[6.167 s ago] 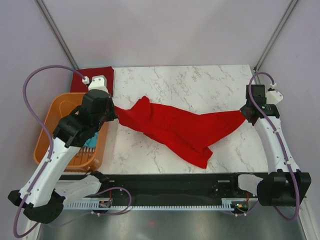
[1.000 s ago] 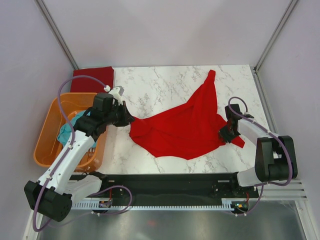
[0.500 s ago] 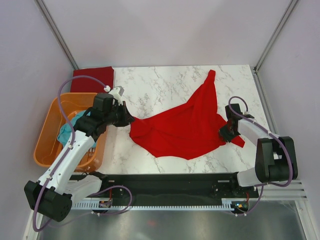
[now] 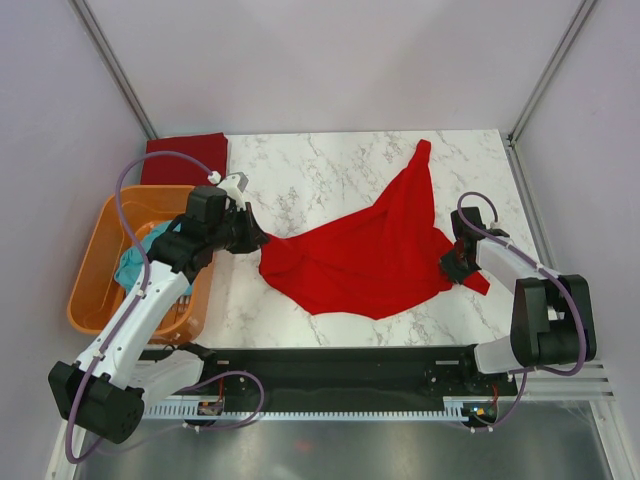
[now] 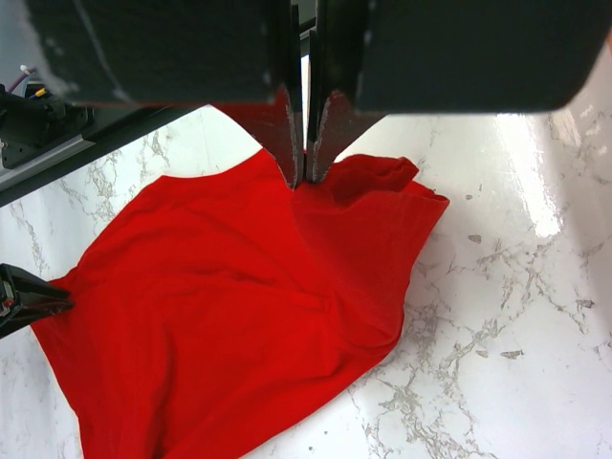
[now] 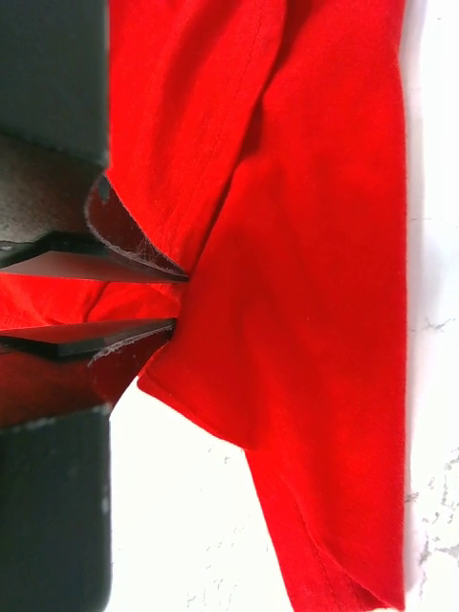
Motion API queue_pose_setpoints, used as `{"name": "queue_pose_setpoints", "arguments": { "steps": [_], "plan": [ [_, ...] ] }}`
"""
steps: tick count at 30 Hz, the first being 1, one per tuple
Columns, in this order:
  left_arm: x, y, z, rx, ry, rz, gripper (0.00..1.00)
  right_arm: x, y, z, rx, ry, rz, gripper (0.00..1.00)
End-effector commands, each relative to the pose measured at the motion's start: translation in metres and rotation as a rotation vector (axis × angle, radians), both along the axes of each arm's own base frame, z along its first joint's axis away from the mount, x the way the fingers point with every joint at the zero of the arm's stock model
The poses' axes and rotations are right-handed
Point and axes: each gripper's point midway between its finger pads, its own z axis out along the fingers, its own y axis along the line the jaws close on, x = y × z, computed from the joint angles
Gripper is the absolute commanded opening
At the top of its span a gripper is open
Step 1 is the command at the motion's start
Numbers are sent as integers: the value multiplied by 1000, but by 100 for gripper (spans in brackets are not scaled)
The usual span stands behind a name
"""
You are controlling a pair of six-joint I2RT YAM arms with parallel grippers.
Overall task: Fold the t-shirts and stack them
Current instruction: Flatten the tshirt out
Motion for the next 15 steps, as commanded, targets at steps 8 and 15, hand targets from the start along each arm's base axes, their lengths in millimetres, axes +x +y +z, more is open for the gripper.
{"name": "queue_pose_setpoints", "arguments": {
  "steps": [8, 15],
  "plan": [
    [2, -1, 9, -34, -28, 19, 2, 11, -5, -3, -23, -35, -29, 28],
    [2, 0, 8, -31, -29, 21, 2, 10, -5, -6, -20, -37, -34, 26]
  ]
}}
